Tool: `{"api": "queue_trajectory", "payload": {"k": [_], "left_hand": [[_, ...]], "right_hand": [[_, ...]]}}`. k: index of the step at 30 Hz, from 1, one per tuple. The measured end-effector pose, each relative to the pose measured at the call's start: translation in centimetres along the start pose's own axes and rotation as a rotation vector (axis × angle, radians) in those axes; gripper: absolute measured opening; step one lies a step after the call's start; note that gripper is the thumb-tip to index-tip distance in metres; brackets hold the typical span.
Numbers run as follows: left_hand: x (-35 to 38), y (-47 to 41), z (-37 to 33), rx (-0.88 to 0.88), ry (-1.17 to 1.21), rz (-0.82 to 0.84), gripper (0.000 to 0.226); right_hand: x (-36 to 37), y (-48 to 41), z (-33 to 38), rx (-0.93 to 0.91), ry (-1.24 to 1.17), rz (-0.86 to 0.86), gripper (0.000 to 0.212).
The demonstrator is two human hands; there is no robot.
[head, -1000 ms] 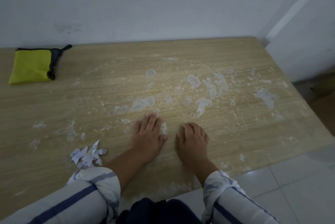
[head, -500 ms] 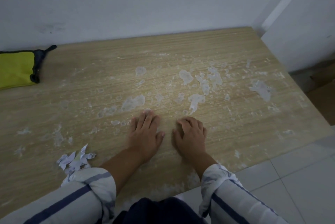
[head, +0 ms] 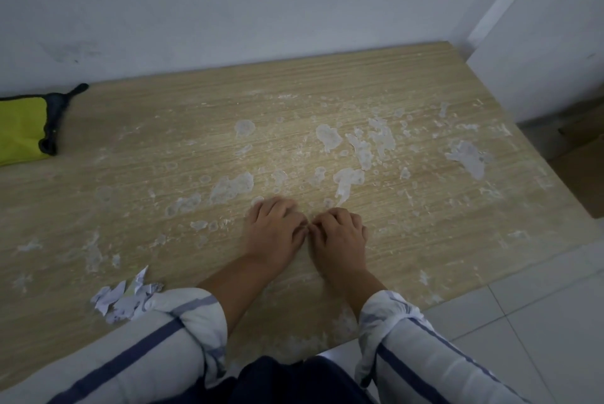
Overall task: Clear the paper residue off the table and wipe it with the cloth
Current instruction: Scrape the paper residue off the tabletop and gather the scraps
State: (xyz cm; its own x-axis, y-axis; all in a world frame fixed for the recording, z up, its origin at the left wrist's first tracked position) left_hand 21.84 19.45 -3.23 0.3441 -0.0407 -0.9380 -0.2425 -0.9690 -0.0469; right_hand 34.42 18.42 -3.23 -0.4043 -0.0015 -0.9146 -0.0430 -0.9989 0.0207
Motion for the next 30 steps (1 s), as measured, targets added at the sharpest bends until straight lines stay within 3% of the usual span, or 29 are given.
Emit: {"api": "queue_trajectory", "payload": {"k": [10, 19, 25, 30], "left_hand": [[0.6, -0.2, -1.4, 0.035, -0.19, -0.056, 0.035], [0.3, -0.2, -0.8, 0.106, -0.015, -0.047, 0.027], [-0.4, -1.0, -2.4, 0.17, -0.12, -0.08, 0.033], [0.5, -1.2, -3.0, 0.24, -0.214, -0.147, 0.02]], "right_hand": [[-0.3, 0.3, 0.4, -0.044, -0.01, -0.032, 0.04], [-0.2, 0.2, 0.1, -0.051, -0.009, -0.043, 0.038], [-0.2, 0.1, 0.1, -0.055, -0.019, -0.066, 0.035], [-0.1, 0.2, 0.0, -0.058, -0.004, -0.083, 0.031]]}}
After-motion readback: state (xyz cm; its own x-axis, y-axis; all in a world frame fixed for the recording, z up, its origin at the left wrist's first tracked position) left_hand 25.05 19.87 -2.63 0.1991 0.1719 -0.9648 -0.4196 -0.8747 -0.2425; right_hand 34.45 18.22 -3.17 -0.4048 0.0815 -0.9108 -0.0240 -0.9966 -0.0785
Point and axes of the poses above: each hand's wrist, its own y-axis away from the middle knuckle, its own x-axis out of the palm, z = x × y, the point moved 9 cm from there along -y, towards the middle knuckle
